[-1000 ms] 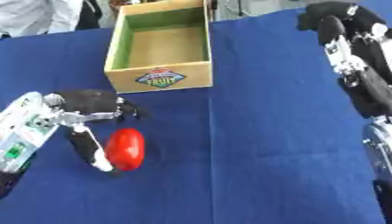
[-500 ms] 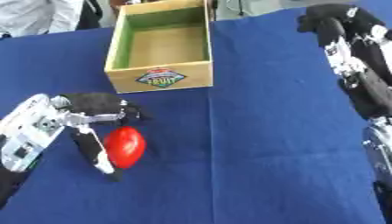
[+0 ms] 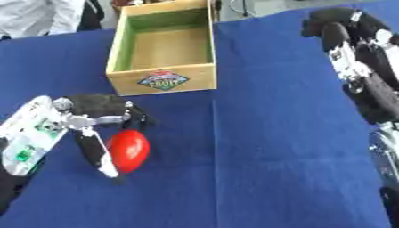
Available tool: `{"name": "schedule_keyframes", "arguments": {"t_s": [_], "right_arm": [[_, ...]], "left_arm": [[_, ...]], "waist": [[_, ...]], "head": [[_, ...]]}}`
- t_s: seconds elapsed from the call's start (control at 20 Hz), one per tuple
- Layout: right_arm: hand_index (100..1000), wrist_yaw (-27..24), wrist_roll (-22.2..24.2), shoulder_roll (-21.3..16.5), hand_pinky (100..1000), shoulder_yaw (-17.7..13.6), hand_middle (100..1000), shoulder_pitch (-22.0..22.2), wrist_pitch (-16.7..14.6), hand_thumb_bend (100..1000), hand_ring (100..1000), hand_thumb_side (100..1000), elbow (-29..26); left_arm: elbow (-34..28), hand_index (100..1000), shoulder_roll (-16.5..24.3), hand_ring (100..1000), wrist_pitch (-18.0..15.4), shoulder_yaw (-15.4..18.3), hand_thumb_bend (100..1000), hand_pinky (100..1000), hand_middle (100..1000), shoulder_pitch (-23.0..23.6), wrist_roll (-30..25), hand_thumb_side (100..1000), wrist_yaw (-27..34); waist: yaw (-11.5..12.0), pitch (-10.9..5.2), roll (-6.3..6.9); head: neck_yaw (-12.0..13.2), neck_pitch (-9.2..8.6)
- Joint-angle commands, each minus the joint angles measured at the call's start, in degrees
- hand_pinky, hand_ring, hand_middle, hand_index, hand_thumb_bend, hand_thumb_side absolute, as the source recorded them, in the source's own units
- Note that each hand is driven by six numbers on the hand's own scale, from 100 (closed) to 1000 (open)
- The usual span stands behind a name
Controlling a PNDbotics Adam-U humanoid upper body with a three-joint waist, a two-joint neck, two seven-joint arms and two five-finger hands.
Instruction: Pick up objects on the table and place them in the box.
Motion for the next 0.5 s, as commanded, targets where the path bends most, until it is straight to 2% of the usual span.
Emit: {"name": "schedule_keyframes", "arguments": {"t_s": [0.05, 0.3, 0.5], "right_arm": [[773, -0.4, 0.2, -0.4, 935, -0.1, 617, -0.6, -0.2, 100, 836, 598, -1.1], [773, -0.5, 0.3, -0.4, 935, 0.0, 616, -0.6, -0.2, 100, 836, 598, -1.1], [773, -0.6, 0.4, -0.3, 936, 0.0, 616, -0.5, -0.2, 100, 837, 597, -1.1]], "left_arm": [[-0.4, 829, 0.8, 455, -8.6, 0.5, 784, 165, 560, -1.1, -7.4, 396, 0.7], [-0.1, 753, 0.5, 406, -8.2, 0.6, 668, 107, 491, -1.0, -5.7, 402, 2.2], [-0.3, 713, 0.6, 372, -7.6, 1.0, 555, 100, 461, -1.0, -3.6, 438, 3.1]], "waist": [[0.0, -0.95, -0.14], [0.0, -0.95, -0.17], [0.1, -1.04, -0.26]], "head": [[-0.1, -0.65], [-0.1, -0.54], [-0.1, -0.57]]}}
